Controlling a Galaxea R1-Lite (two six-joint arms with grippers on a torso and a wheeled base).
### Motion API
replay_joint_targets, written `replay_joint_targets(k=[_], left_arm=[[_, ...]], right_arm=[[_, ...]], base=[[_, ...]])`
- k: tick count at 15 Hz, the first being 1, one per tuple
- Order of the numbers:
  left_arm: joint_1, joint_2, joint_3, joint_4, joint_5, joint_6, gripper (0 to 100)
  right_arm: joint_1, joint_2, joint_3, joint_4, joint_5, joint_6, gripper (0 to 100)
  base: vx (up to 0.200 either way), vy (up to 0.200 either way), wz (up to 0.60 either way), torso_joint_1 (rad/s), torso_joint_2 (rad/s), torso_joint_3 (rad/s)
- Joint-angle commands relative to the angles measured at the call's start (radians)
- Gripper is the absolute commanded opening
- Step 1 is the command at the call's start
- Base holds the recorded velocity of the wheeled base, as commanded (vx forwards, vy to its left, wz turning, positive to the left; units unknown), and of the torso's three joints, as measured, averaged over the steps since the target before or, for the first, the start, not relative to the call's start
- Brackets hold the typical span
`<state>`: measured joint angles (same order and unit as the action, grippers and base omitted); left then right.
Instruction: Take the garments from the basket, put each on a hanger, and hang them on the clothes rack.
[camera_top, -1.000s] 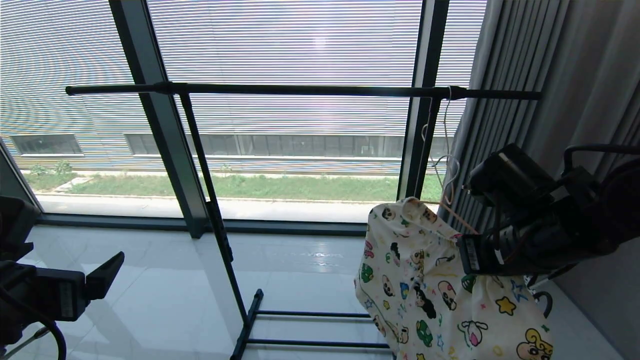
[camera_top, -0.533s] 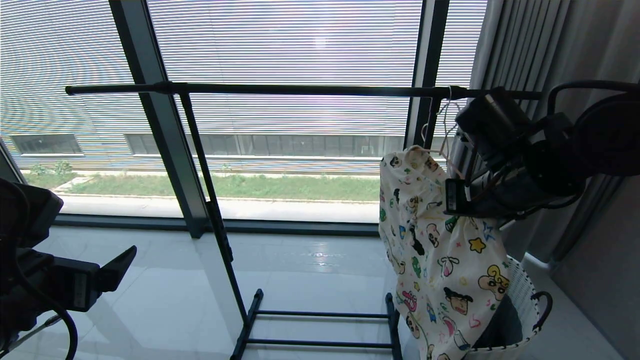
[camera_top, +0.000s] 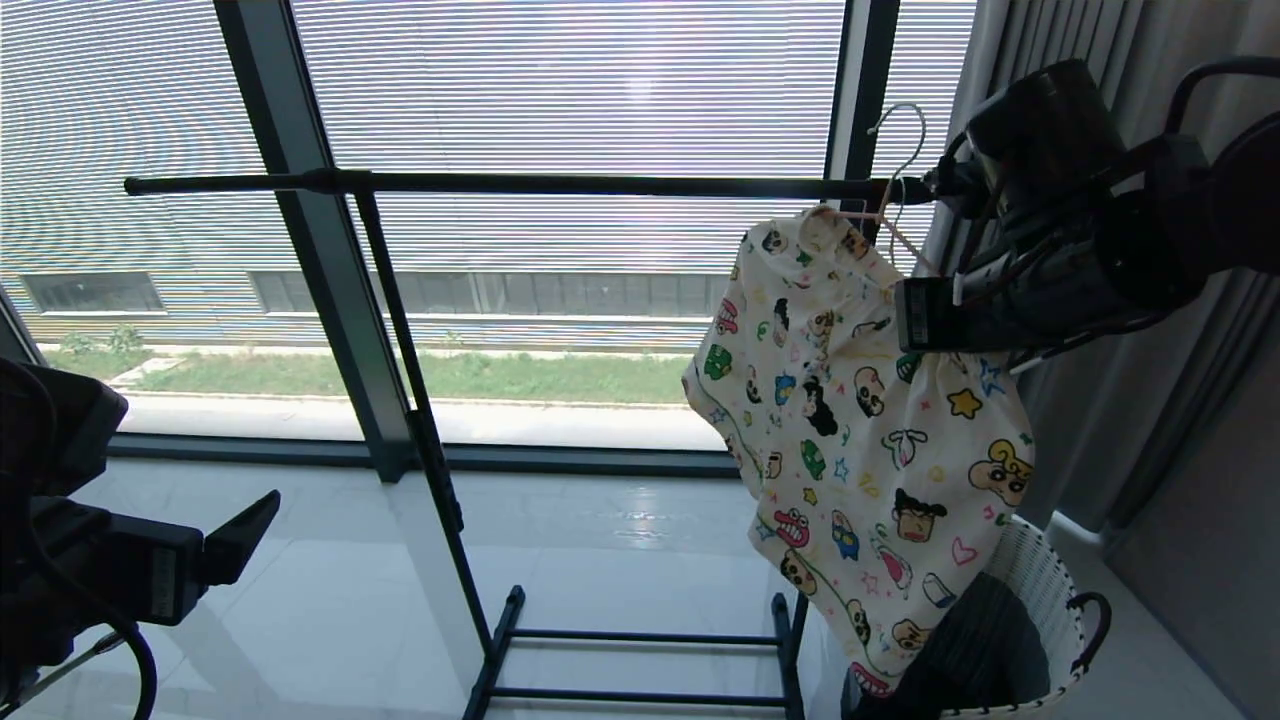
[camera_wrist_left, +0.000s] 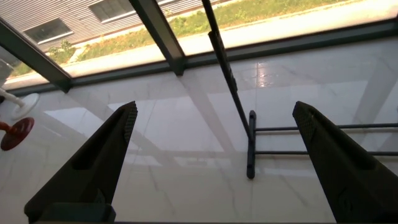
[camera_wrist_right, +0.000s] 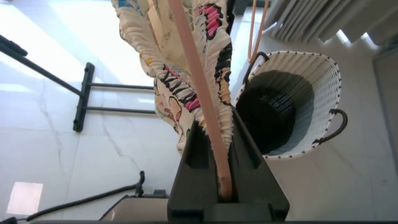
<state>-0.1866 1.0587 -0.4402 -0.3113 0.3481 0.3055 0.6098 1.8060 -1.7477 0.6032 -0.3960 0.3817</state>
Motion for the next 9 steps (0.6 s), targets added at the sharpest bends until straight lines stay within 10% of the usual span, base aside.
replay_joint_targets(k=[1, 9], left_arm=[[-0.011, 0.0, 0.0, 0.0, 0.0, 0.0, 100], [-0.013, 0.0, 0.001, 0.0, 0.0, 0.0, 100]], right_arm=[[-0.001, 0.007, -0.016, 0.0, 0.0, -0.003, 0], [0.002, 0.01, -0.018, 0.0, 0.0, -0.006, 0]], base=[[0.2, 0.0, 0.0, 0.002, 0.0, -0.002], [0.2, 0.0, 0.0, 0.005, 0.0, 0.0]])
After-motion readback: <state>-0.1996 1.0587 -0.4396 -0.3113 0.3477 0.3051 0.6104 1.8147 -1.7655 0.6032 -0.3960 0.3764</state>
